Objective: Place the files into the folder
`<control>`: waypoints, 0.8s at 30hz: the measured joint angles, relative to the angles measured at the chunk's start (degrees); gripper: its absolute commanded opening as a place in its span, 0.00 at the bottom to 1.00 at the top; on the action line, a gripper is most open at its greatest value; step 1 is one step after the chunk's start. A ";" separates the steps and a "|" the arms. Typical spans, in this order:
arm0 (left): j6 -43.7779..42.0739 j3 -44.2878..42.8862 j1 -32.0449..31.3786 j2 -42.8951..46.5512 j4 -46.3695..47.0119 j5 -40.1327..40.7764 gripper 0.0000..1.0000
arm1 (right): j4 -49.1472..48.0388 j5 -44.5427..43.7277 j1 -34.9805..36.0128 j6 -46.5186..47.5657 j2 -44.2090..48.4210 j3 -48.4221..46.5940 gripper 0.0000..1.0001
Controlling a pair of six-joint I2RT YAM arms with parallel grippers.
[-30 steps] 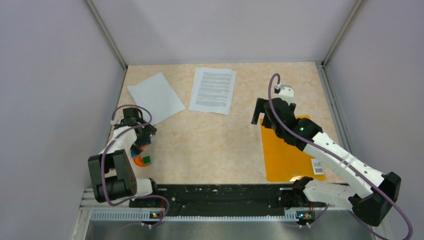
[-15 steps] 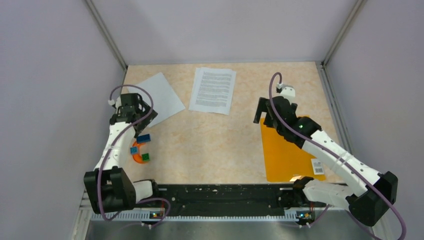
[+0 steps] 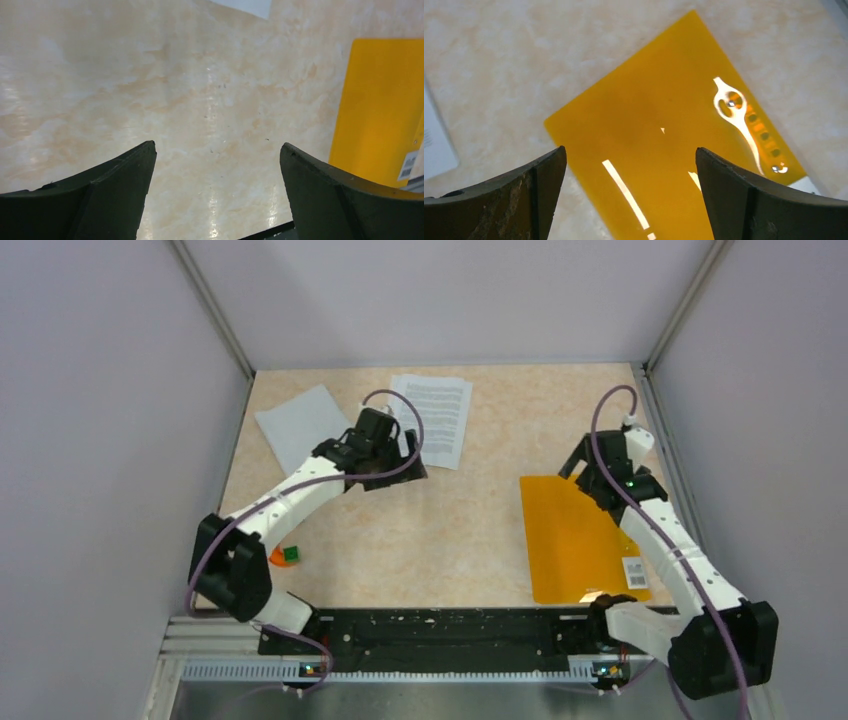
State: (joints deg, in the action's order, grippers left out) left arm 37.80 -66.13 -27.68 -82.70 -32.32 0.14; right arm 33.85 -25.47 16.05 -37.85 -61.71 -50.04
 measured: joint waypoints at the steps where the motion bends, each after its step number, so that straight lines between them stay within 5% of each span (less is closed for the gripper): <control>1: 0.15 0.00 -1.49 -1.64 0.44 -1.05 0.98 | 0.00 0.17 -3.08 -0.33 0.20 1.22 0.99; 12: 1.29 0.92 -13.16 -10.47 5.40 -12.15 0.98 | -4.11 6.32 -33.77 -2.82 4.00 16.17 0.99; 24: 1.22 5.86 -13.07 -8.79 8.76 -14.80 0.98 | -6.93 12.00 -36.65 -3.78 9.90 23.82 0.99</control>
State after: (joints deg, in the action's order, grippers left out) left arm 39.03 -60.27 -40.75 -91.48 -23.55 -14.66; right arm 26.92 -13.47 -20.60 -41.63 -51.81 -26.22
